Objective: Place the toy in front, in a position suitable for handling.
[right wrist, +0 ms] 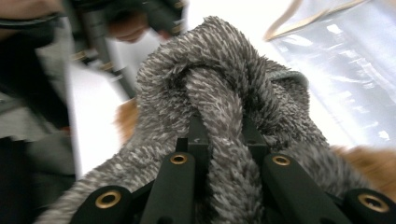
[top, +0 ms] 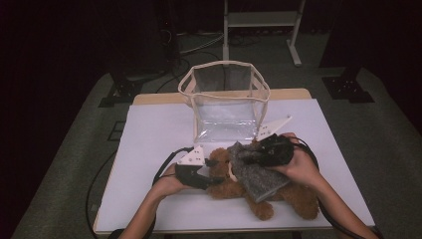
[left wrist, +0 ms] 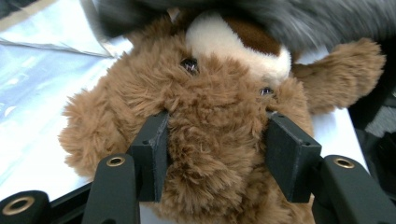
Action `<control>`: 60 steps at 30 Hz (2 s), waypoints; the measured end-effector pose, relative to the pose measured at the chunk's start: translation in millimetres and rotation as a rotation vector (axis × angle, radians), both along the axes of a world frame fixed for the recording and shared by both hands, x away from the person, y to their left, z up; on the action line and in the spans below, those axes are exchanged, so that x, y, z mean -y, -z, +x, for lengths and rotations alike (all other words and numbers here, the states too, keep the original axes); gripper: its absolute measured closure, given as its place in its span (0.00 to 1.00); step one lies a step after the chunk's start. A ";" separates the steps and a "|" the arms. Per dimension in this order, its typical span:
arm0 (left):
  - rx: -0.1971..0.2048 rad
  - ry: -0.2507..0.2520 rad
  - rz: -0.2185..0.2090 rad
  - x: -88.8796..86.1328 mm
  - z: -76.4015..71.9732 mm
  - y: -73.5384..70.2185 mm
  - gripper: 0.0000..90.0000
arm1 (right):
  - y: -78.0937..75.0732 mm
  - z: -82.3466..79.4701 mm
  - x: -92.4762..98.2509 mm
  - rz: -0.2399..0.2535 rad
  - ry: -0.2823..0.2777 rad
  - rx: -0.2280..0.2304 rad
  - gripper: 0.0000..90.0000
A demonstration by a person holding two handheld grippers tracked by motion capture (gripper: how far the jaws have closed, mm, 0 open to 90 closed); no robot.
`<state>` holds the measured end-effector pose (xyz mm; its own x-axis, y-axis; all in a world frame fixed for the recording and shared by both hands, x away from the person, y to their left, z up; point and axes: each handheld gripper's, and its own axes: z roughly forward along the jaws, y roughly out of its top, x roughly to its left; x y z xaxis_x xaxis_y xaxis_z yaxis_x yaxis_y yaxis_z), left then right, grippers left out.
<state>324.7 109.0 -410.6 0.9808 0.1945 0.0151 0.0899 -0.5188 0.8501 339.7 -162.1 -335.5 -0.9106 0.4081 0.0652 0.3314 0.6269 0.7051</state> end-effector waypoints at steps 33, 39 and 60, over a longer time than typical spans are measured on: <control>0.014 0.051 -0.023 8.9 -6.6 -10.4 0.41 | 23.9 -5.6 20.8 -0.025 0.005 -0.056 0.88; 0.013 0.058 -0.014 8.3 -7.2 -10.0 0.42 | 10.0 -6.7 52.2 -0.014 0.077 -0.028 0.88; -0.210 0.034 0.004 14.4 11.6 0.3 0.05 | 46.1 -48.0 58.6 0.072 0.091 0.019 0.89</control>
<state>336.3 94.6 -410.8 0.9684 0.1616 -0.1900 0.2475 -0.5283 0.8122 291.7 -220.7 -381.6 -0.8715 0.4838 0.0804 0.3705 0.5422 0.7542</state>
